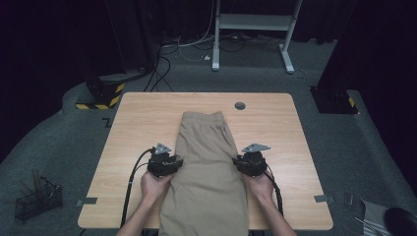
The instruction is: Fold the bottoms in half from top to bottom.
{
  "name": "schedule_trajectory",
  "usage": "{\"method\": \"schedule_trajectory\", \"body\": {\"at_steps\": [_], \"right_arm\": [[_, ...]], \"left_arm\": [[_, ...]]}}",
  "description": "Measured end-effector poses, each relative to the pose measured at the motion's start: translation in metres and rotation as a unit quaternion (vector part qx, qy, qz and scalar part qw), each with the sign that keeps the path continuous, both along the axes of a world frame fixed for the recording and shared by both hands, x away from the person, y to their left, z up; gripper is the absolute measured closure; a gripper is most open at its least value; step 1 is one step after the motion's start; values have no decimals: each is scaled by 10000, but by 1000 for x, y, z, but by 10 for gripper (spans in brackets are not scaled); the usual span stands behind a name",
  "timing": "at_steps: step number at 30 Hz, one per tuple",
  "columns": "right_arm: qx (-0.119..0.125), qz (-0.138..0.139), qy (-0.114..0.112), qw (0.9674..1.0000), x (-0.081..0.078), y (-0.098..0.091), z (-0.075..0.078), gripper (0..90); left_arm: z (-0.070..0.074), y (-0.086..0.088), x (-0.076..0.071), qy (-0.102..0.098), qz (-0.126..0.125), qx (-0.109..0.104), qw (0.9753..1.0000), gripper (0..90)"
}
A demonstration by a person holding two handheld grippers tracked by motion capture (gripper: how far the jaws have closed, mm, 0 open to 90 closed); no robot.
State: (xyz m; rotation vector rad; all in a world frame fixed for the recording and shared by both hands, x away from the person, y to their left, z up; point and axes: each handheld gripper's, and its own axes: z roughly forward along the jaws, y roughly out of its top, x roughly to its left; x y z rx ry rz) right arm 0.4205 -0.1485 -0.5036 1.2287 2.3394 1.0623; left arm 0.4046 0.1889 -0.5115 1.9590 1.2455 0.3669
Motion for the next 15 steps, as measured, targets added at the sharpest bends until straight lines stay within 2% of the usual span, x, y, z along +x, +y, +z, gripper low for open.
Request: {"method": "schedule_trajectory", "body": {"at_steps": [2,5,8,12,15], "right_arm": [[19,-42,-1,10000,4,2,0,701],[-17,-38,43,10000,10,5,-4,792],[-73,-17,13,10000,11,7,-7,877],[-113,-9,-6,9999,10,7,-7,891],[-133,37,-9,9999,7,6,-6,893]], "left_arm": [[0,-3,3,-9,26,-48,10000,575],[-2,-6,7,-36,7,-23,10000,599],[-5,-6,9,22,-21,-22,10000,686],[-6,-6,7,83,-139,130,9998,822],[-5,-6,3,104,-213,185,9995,871]]}}
